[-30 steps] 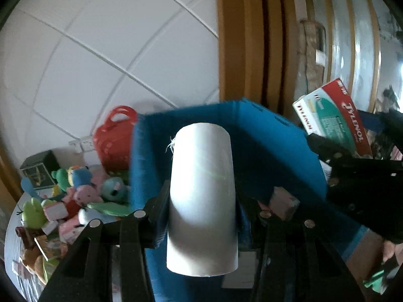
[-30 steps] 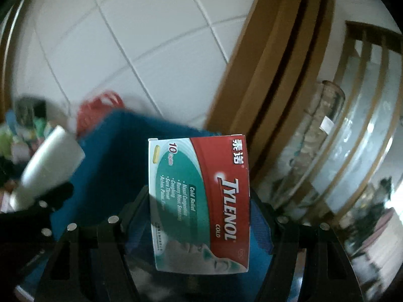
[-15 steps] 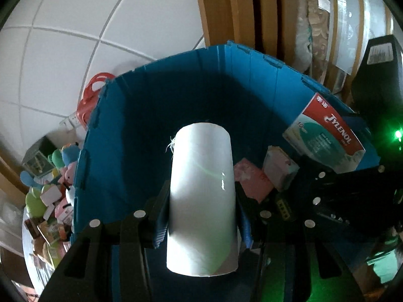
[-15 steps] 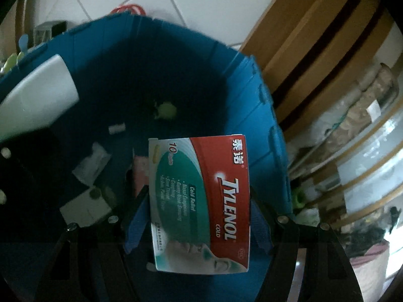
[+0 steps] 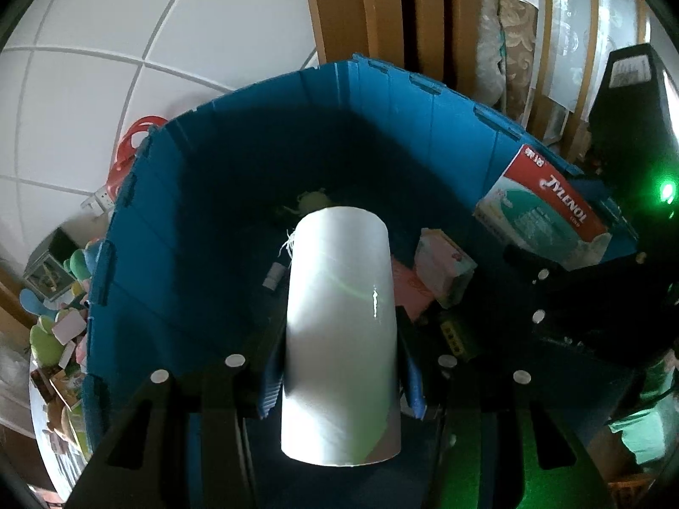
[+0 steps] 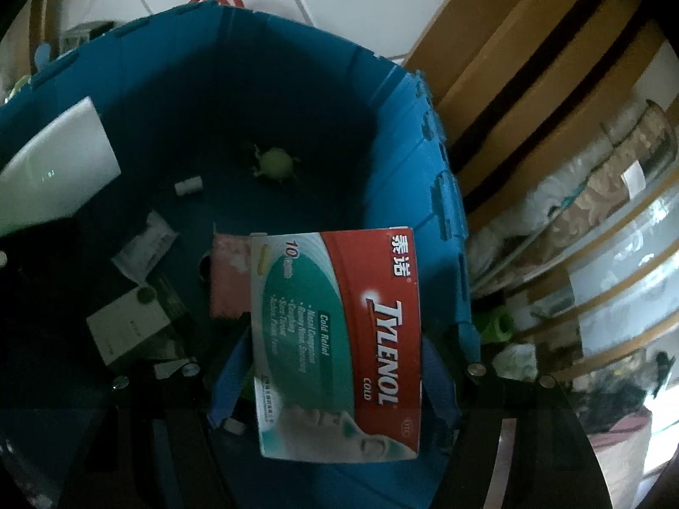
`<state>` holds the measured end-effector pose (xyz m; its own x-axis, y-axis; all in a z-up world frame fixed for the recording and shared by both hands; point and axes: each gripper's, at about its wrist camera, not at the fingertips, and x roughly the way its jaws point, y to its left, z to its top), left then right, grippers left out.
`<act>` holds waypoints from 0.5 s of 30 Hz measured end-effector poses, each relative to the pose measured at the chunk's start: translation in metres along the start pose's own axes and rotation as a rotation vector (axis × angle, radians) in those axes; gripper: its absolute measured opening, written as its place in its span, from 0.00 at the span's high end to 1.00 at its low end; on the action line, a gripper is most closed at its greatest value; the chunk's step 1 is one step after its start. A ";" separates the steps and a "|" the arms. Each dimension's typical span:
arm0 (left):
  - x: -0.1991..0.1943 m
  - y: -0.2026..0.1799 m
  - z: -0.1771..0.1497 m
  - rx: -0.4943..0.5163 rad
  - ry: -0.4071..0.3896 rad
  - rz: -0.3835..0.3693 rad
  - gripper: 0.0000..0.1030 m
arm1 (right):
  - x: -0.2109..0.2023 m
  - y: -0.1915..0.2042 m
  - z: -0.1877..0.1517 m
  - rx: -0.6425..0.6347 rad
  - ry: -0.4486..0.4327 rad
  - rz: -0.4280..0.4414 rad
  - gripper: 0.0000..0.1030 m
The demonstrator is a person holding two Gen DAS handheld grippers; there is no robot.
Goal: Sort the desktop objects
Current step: 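Open both tools to drop the roll and Tylenol box into the crate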
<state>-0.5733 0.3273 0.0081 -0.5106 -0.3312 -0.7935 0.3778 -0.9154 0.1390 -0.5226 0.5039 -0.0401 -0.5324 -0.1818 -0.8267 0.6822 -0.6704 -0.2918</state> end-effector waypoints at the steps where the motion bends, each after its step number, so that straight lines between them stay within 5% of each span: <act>1: 0.000 0.000 0.000 0.002 0.001 0.001 0.53 | 0.000 -0.002 0.000 0.005 -0.002 -0.005 0.31; 7: -0.006 0.000 0.000 -0.003 -0.018 0.013 0.26 | -0.006 -0.005 -0.002 0.002 -0.022 -0.005 0.30; 9: -0.009 0.001 -0.001 -0.008 -0.024 0.017 0.24 | -0.008 -0.003 -0.003 -0.006 -0.030 -0.006 0.28; 15: -0.018 0.007 -0.005 -0.026 -0.035 0.022 0.24 | -0.014 -0.002 -0.005 -0.010 -0.049 -0.008 0.03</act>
<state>-0.5581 0.3279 0.0202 -0.5283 -0.3588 -0.7695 0.4089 -0.9018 0.1398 -0.5134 0.5115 -0.0304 -0.5618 -0.2120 -0.7997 0.6828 -0.6646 -0.3035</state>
